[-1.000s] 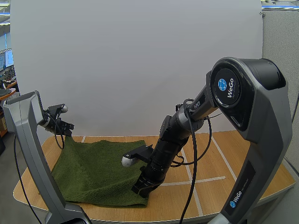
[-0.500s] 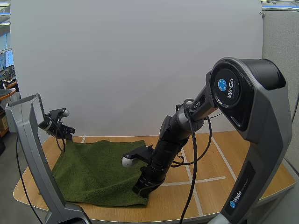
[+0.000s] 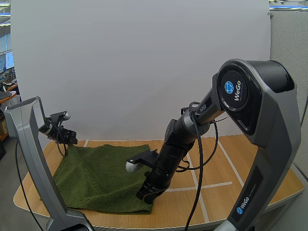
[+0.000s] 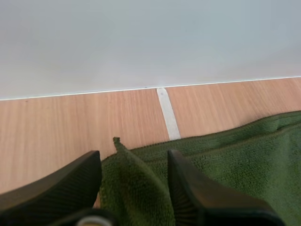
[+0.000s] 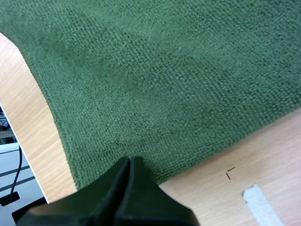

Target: Fold the towel

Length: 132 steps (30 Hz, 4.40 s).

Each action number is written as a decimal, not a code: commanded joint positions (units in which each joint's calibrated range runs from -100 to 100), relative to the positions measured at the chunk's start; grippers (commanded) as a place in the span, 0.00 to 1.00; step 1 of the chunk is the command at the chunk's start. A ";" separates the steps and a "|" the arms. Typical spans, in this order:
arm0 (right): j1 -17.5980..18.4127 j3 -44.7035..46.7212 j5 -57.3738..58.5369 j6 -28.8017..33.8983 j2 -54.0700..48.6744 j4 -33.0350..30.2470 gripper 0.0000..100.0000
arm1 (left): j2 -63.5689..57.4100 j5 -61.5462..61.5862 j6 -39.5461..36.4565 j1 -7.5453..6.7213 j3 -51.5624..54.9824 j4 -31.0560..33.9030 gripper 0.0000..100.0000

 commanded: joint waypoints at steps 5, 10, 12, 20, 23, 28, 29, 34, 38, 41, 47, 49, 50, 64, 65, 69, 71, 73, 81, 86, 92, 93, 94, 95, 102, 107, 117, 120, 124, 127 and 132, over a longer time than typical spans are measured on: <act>0.11 0.34 -0.93 -0.21 -0.16 0.05 0.00 | -5.27 18.26 0.61 3.68 -0.46 1.67 0.71; 0.11 0.34 -0.93 -0.21 -0.16 0.05 0.00 | -4.71 18.26 1.19 4.09 2.49 5.82 0.71; 0.11 0.34 -0.93 -0.21 -0.16 0.05 0.00 | -4.43 18.26 2.00 4.09 3.80 5.90 0.71; 0.11 0.34 -0.40 -0.21 -0.16 0.05 0.00 | -2.85 18.26 3.91 4.09 6.78 5.61 0.71; 0.11 0.34 -0.22 -0.21 -0.16 0.05 0.00 | -1.31 18.26 3.91 4.09 6.78 5.61 0.71; 0.11 0.34 0.15 -0.21 -0.16 0.05 0.00 | -0.26 18.26 3.99 4.09 6.89 5.61 0.71; 0.11 0.34 0.15 -0.21 -0.16 0.05 0.00 | -0.21 18.26 3.99 4.09 6.89 5.61 0.71; 0.11 0.34 0.15 -0.21 -0.16 0.05 0.00 | -0.10 18.26 4.55 4.09 6.59 5.05 0.71; 0.11 0.34 0.15 -0.21 -0.16 0.05 0.00 | -0.10 18.26 4.04 4.09 5.21 4.67 0.68; 0.11 0.34 0.15 -0.21 -0.16 0.05 0.00 | -0.39 18.26 3.75 4.09 4.64 4.67 0.67; 0.11 0.34 0.15 -0.21 -0.16 0.05 0.00 | -1.94 18.26 3.64 4.09 4.48 4.67 0.67; 0.11 0.34 0.15 -0.21 -0.16 0.05 0.00 | -2.21 18.26 3.64 4.09 4.48 4.67 0.67; 0.11 0.34 0.15 -0.21 -0.16 0.05 0.00 | -2.33 18.26 3.64 4.09 4.48 4.67 0.67; 0.11 0.34 0.15 -0.21 -0.16 0.05 0.00 | -3.32 18.26 5.40 4.00 8.21 3.43 0.67; 0.11 0.34 0.15 -0.21 -0.16 0.05 0.00 | -3.32 18.26 5.52 4.00 8.16 3.43 0.67; 0.11 0.34 0.15 -0.21 -0.16 0.05 0.00 | -3.32 18.26 5.62 4.00 8.29 3.43 0.67; 0.11 0.34 0.15 -0.21 -0.16 0.05 0.00 | -3.32 18.26 5.62 3.91 8.34 3.43 0.67; 0.11 0.34 0.15 -0.21 -0.16 0.05 0.00 | -3.32 18.26 5.62 3.70 8.34 3.43 0.67; 0.11 0.34 0.25 -0.21 -0.16 -0.19 0.00 | -3.32 18.26 5.70 2.67 8.76 3.87 0.67; 0.11 0.34 0.25 -0.21 -0.16 -0.19 0.00 | -3.32 18.26 5.70 2.67 8.76 4.11 0.67; 0.11 0.34 0.25 -0.21 -0.16 -0.19 0.00 | -3.32 18.26 5.82 2.67 8.76 4.11 0.62; 0.11 0.34 0.25 -0.21 -0.16 -0.19 0.00 | -3.32 18.26 5.82 2.67 8.76 4.17 0.58; 0.11 0.34 0.25 -0.21 -0.16 -0.19 0.00 | -3.32 18.26 5.82 2.67 8.76 4.17 0.53; 0.11 0.34 0.56 -0.21 -0.16 -0.20 0.00 | -3.32 18.26 5.82 2.67 8.76 4.26 0.45; 0.11 0.34 0.86 -0.21 -0.16 -0.30 0.00 | -3.32 18.26 6.19 2.67 8.76 4.26 0.01; 0.11 0.34 0.86 -0.21 -0.16 -0.30 0.00 | -4.88 18.26 6.54 2.95 7.77 4.12 0.00; 0.11 0.34 1.24 -0.21 -0.16 -0.29 0.00 | -5.23 18.26 5.42 3.82 5.86 4.81 0.53; 0.11 0.34 1.24 -0.21 -0.16 -0.29 0.00 | -5.23 18.26 5.52 3.82 5.86 4.81 0.87; 0.11 0.34 1.24 -0.21 -0.16 -0.29 0.00 | -5.11 18.26 6.40 3.82 5.86 3.94 0.85; 0.11 0.34 1.24 -0.21 -0.16 -0.29 0.00 | -4.72 18.26 6.59 3.68 5.86 3.44 0.83; 0.11 0.34 1.24 -0.21 -0.16 -0.29 0.00 | -3.49 18.26 7.39 3.20 6.16 3.03 0.83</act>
